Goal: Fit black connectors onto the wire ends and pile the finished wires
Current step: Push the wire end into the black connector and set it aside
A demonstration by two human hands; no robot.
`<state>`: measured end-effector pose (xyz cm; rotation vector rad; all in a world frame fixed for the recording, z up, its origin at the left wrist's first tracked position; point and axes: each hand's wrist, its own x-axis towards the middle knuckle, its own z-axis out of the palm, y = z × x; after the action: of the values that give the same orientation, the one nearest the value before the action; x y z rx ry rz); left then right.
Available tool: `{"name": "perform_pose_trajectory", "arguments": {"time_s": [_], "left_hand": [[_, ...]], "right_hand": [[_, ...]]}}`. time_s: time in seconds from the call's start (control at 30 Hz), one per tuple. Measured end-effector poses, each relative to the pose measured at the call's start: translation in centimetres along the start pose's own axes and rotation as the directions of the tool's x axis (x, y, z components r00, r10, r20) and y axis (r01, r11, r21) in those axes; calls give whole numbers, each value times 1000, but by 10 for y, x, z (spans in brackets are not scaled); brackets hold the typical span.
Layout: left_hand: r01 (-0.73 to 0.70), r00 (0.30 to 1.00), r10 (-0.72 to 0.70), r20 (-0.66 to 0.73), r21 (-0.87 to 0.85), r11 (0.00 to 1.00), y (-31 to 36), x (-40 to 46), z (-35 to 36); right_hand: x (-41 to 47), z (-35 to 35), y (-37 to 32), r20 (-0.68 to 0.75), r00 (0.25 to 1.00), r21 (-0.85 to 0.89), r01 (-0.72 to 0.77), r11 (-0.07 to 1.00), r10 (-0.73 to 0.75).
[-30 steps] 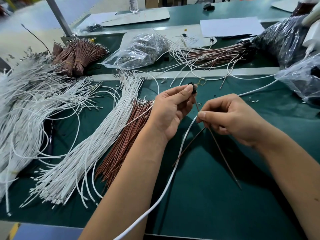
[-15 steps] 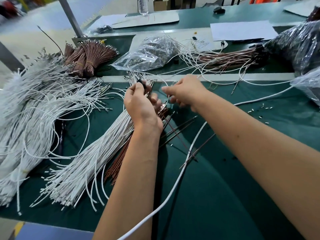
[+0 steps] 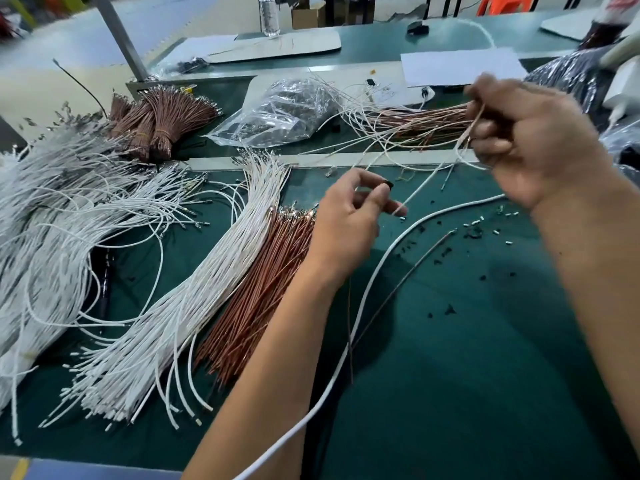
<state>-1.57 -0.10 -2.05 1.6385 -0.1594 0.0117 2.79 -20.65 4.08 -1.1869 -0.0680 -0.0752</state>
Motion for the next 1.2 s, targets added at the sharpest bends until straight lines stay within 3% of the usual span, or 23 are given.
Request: {"name": "perform_pose_trajectory", "arguments": {"time_s": [0.13, 0.3, 0.4, 0.53, 0.6, 0.8, 1.0, 1.2], "left_hand": [[45, 990, -39, 132, -41, 998, -1, -3, 10], [12, 968, -17, 248, 24, 1000, -7, -3, 9], [15, 977, -9, 213, -27, 1000, -6, -4, 14], [79, 995, -67, 75, -172, 982, -7, -2, 18], [93, 995, -82, 65, -195, 976, -7, -3, 20], [150, 987, -130, 98, -230, 962, -7, -4, 22], [172, 985, -174, 21, -310, 935, -9, 1, 11], [199, 975, -169, 144, -234, 952, -11, -2, 11]], "right_hand": [[0, -36, 7, -149, 988, 96, -31, 995, 45], [1, -56, 24, -245, 965, 204, -42, 978, 93], [-3, -53, 28, -205, 974, 168, -63, 984, 97], [-26, -32, 46, -74, 983, -183, -180, 967, 168], [-40, -18, 57, -26, 980, -265, -198, 944, 198], [-52, -9, 62, -44, 983, -162, -181, 970, 176], [-51, -19, 54, -17, 994, 0, -111, 994, 111], [-51, -19, 53, -26, 1000, 44, -2, 999, 3]]}}
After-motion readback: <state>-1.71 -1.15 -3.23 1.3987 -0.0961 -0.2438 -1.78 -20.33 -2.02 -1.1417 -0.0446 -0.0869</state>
